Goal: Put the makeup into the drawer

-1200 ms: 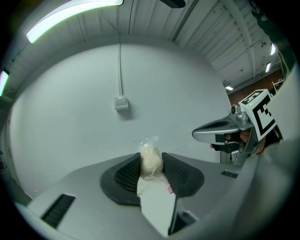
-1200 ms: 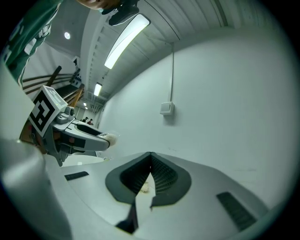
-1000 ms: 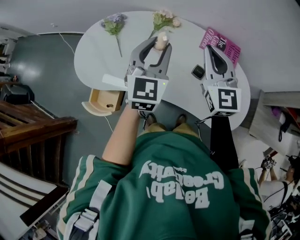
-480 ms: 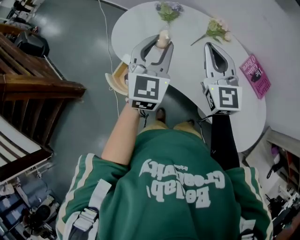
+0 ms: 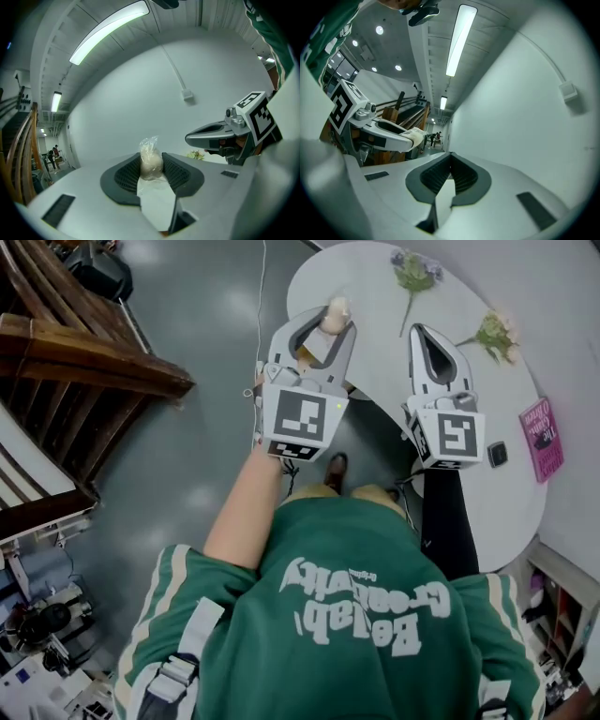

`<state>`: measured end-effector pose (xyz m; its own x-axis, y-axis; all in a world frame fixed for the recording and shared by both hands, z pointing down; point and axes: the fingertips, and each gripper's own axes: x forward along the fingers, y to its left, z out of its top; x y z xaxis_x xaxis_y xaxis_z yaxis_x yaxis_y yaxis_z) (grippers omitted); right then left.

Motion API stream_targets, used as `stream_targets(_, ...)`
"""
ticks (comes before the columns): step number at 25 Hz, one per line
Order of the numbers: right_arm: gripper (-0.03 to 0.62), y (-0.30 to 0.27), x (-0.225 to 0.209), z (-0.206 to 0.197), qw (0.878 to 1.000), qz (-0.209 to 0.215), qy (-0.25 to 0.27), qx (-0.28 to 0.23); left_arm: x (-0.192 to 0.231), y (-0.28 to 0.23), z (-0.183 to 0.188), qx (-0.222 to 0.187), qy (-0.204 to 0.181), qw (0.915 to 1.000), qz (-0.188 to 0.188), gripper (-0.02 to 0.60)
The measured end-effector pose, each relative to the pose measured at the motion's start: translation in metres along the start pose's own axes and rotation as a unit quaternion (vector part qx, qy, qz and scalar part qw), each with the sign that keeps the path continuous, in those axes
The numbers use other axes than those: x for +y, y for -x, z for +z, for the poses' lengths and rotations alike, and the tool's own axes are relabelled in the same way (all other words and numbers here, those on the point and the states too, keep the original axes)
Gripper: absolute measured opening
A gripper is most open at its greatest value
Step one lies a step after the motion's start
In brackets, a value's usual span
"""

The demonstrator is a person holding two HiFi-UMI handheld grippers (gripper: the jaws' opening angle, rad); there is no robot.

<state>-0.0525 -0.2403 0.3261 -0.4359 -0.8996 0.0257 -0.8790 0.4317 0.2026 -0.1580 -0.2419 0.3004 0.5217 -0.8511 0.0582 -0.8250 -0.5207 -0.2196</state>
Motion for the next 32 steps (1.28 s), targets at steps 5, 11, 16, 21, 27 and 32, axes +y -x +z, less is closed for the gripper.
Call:
stream_targets(5, 0.009, -0.011, 0.021, -0.003, 1.0, 0.015, 0.004, 0.008, 0.017, 0.009, -0.049, 0.046, 0.006, 0.9989, 0.005, 0.153)
stream_targets(11, 0.009, -0.015, 0.03, -0.01, 1.0, 0.014, 0.005, 0.02, 0.031, 0.011, -0.168, 0.163, 0.016, 0.9865, -0.001, 0.153)
stream_targets(16, 0.009, -0.016, 0.028, -0.012, 1.0, 0.009, 0.006, 0.024, 0.025, 0.019, -0.256, 0.258, 0.038, 0.9652, -0.013, 0.156)
stream_targets(21, 0.009, -0.015, 0.025, -0.014, 1.0, 0.004, 0.008, 0.027, 0.018, 0.034, -0.333, 0.353, 0.037, 0.9346, -0.021, 0.169)
stream_targets(27, 0.009, -0.013, 0.02, -0.016, 1.0, 0.002, 0.008, 0.03, 0.015, 0.047, -0.363, 0.394, 0.039, 0.9179, -0.022, 0.179)
stream_targets(32, 0.009, -0.015, 0.022, -0.015, 0.999, 0.003, 0.01, 0.031, 0.024, 0.044, -0.361, 0.383, 0.032, 0.9231, -0.005, 0.208)
